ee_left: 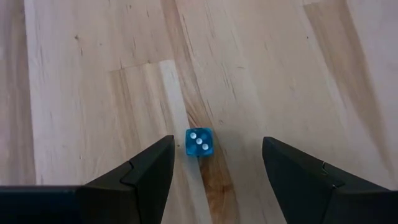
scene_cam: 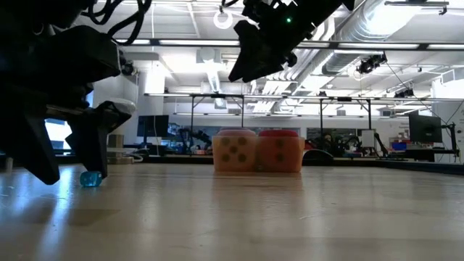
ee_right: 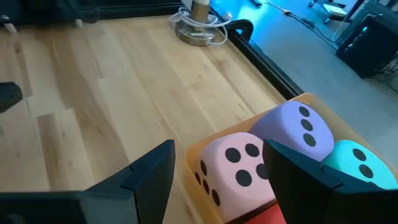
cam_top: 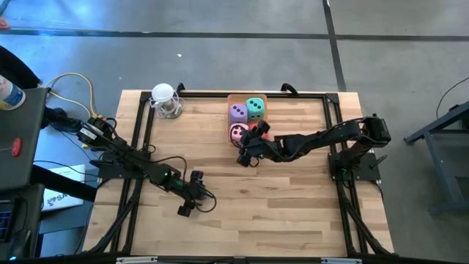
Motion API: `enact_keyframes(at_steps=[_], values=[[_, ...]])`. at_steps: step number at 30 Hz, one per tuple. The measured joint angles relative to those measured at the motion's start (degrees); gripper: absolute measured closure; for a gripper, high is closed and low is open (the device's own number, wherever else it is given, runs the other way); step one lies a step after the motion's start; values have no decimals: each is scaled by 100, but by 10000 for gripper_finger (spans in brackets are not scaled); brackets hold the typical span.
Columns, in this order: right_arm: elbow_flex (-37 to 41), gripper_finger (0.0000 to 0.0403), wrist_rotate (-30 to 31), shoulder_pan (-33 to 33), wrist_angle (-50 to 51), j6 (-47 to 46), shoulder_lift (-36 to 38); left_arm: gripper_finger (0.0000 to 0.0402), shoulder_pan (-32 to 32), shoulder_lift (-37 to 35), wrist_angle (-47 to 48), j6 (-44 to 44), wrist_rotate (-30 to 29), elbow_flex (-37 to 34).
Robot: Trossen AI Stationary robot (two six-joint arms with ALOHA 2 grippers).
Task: Pick & Place Dice
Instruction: Put the blue die into the orange bin
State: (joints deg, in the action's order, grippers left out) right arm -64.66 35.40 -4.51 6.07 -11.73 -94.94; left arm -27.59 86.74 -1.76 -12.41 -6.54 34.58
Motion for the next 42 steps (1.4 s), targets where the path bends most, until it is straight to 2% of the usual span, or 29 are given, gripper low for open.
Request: enact_keyframes(at_steps=[4, 15, 21, 27, 33, 36, 42], values=[[0, 168, -115, 0, -65, 26, 0, 187, 138, 0, -33, -129, 207, -73], [0, 168, -129, 0, -79, 108, 0, 309, 217, -2, -353, -95, 287, -220], [0, 168, -132, 0, -77, 108, 0, 351, 212, 0, -417, -139, 448, -222], [0, 168, -155, 0, -75, 108, 0, 361, 212, 0, -430, -248, 456, -222], [2, 168, -519, -254, -286, 472, 0, 362, 212, -9, -428, -223, 452, -222], [2, 168, -234, -523, -473, 658, 0, 362, 236, -35, -490, -159, 452, -222], [2, 168, 788, -1132, -522, 814, 0, 354, 359, -56, -612, 178, 448, -222]])
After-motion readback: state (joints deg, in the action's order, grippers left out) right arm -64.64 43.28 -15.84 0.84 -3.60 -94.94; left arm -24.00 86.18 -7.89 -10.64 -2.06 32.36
